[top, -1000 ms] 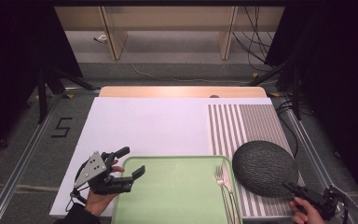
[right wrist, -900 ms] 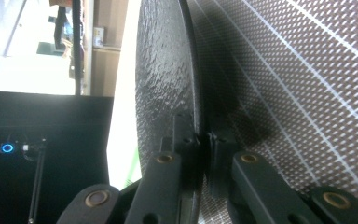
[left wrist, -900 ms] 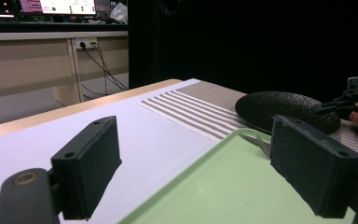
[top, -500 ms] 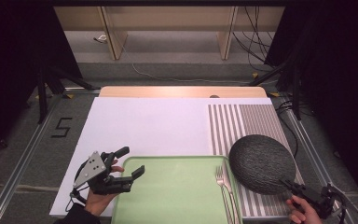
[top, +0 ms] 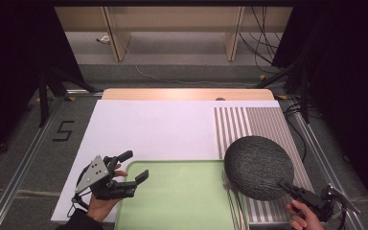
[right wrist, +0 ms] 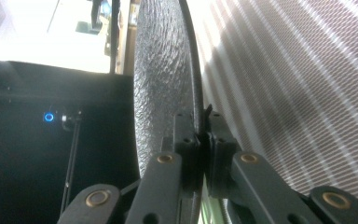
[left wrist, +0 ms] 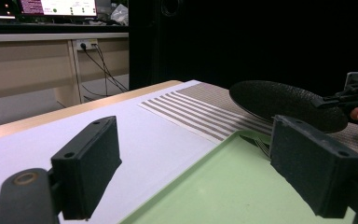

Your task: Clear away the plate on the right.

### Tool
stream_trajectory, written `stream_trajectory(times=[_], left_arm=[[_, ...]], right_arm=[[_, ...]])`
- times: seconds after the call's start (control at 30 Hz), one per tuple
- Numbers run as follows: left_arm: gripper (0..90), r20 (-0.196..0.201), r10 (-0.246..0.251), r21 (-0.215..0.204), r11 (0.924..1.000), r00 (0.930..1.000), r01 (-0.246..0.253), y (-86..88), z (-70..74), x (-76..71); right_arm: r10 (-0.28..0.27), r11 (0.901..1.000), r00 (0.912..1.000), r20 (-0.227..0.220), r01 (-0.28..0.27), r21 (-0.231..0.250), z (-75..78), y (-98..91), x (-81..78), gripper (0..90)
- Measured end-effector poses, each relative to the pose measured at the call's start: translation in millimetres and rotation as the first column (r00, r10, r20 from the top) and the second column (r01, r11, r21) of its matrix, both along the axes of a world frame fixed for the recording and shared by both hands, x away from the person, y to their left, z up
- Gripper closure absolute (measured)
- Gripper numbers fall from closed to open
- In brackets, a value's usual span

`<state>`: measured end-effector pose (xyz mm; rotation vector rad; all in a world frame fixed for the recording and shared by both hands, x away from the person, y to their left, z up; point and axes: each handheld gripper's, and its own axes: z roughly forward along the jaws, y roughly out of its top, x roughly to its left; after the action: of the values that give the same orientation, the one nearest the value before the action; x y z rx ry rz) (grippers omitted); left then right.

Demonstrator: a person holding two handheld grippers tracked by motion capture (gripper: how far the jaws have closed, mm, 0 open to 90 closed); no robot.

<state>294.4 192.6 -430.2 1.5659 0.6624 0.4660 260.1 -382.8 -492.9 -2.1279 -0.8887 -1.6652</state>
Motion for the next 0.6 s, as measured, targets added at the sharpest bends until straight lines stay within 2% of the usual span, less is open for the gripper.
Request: stream_trajectory(times=[0.23, 0.3, 0.6], left_arm=[[15.7, -0.001, 0.002, 0.0, 1.0, 1.0, -0.002, 0.0, -0.1, 0.1], [15.7, -0.001, 0.002, -0.001, 1.0, 1.0, -0.002, 0.1, 0.0, 0.1], [15.7, -0.001, 0.003, -0.003, 1.0, 1.0, -0.003, 0.3, 0.0, 0.1]], right_arm=[[0.048, 0.9987, 0.9988, -0.002, -0.048, 0.016, 1.3, 15.1, 1.7, 85.7], [0.061, 0.9982, 0.9982, 0.002, -0.061, 0.005, 1.7, 19.6, 1.7, 85.7], [0.145, 0.9894, 0.9893, 0.007, -0.145, 0.001, 5.2, 43.2, 3.7, 85.7]])
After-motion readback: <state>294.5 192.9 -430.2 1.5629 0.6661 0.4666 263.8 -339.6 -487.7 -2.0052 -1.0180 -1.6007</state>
